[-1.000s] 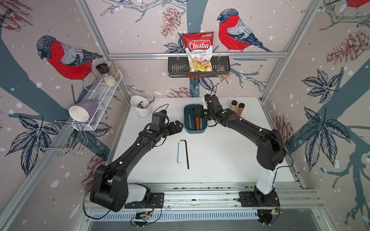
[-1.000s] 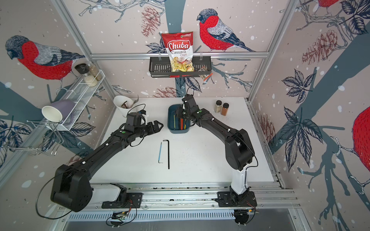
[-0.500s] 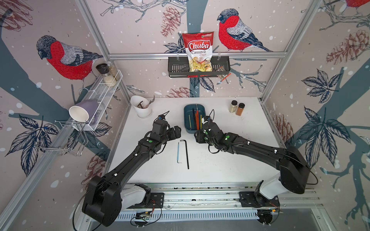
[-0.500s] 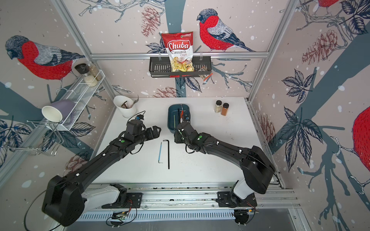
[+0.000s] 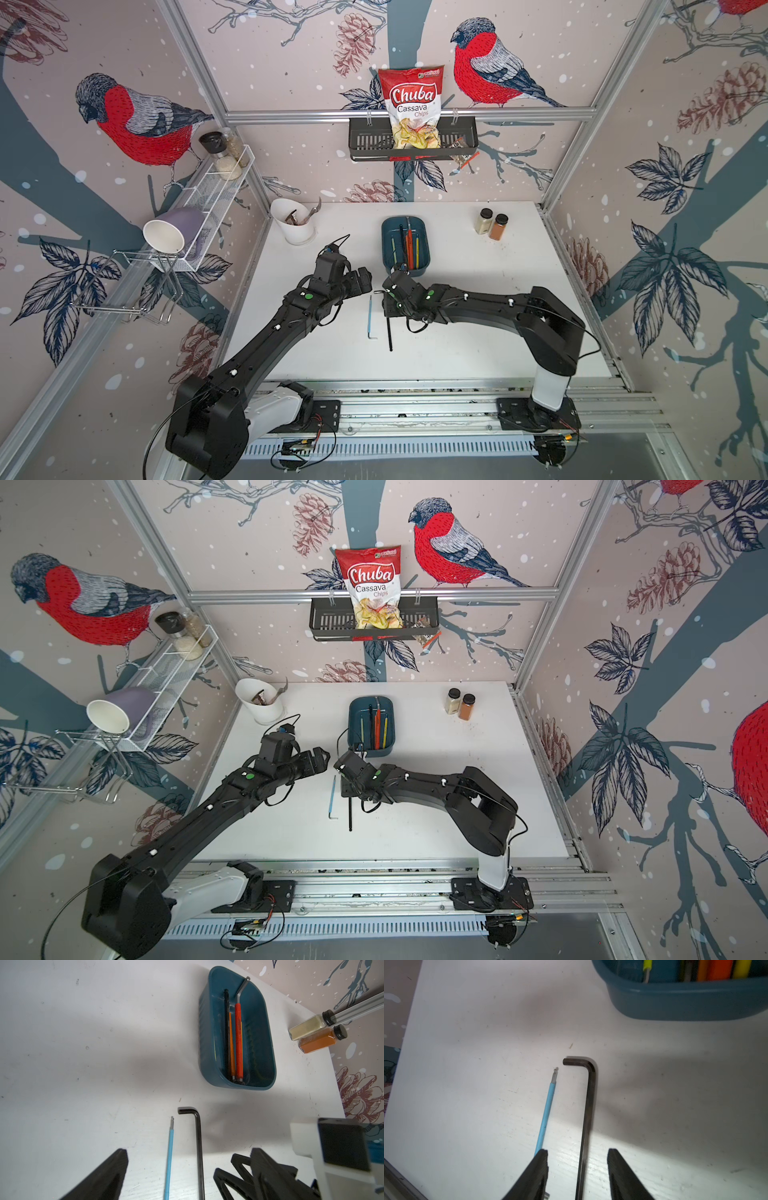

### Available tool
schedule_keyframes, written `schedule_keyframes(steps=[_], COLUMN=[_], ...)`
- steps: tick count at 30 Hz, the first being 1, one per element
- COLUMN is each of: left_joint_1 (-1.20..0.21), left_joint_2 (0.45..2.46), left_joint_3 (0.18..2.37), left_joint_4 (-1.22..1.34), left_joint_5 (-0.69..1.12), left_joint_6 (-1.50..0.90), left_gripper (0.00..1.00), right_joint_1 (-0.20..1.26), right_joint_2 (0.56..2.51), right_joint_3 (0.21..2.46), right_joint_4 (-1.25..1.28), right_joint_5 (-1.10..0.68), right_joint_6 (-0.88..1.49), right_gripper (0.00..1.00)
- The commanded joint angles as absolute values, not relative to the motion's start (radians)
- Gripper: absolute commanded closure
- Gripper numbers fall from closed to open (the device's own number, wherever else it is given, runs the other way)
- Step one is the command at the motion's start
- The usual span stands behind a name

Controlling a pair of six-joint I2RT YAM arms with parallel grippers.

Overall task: Put the hex key on the desktop into the storage box
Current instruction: Pick up the Allen key from the center of the board.

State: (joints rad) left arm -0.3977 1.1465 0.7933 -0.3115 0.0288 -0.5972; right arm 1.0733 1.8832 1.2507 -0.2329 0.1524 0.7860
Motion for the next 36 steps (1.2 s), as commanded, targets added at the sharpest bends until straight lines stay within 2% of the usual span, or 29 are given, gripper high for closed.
schedule_keyframes(steps=[1, 9, 20, 26, 31, 36], left_joint_1=[-0.38, -0.224, -0.176, -0.148, -0.128, -0.125], left_joint_2=[1.126, 1.124, 1.124, 1.122, 1.098, 1.103], left_joint_3=[0.792, 0.791, 0.788, 0.808, 0.797, 0.793], left_joint_4=[-0.354, -0.428, -0.438, -0.447, -0.441, -0.42], left_joint_5=[0.035, 0.114, 0.059, 0.052, 0.042, 0.071], left_joint_6=[-0.61, -0.532, -0.499, -0.489, -0.486, -0.485], left_gripper=[0.04, 0.04, 0.04, 0.04, 0.04, 0.04], right_joint_1=[1.092, 1.101, 1.127, 1.138, 1.137, 1.136], right_joint_2=[1.928, 2.006, 2.115, 2.165, 2.189, 2.146], right_joint_3=[1.294, 1.346, 1.439, 1.425, 1.424, 1.403], right_joint_4=[-0.302, -0.396, -0.527, -0.526, -0.512, -0.466], right_joint_5=[0.141, 0.135, 0.165, 0.148, 0.126, 0.126], right_joint_6=[0.796, 0.815, 0.807, 0.817, 0.82, 0.834], right_gripper=[0.48, 0.5, 0.56, 0.67, 0.88, 1.0])
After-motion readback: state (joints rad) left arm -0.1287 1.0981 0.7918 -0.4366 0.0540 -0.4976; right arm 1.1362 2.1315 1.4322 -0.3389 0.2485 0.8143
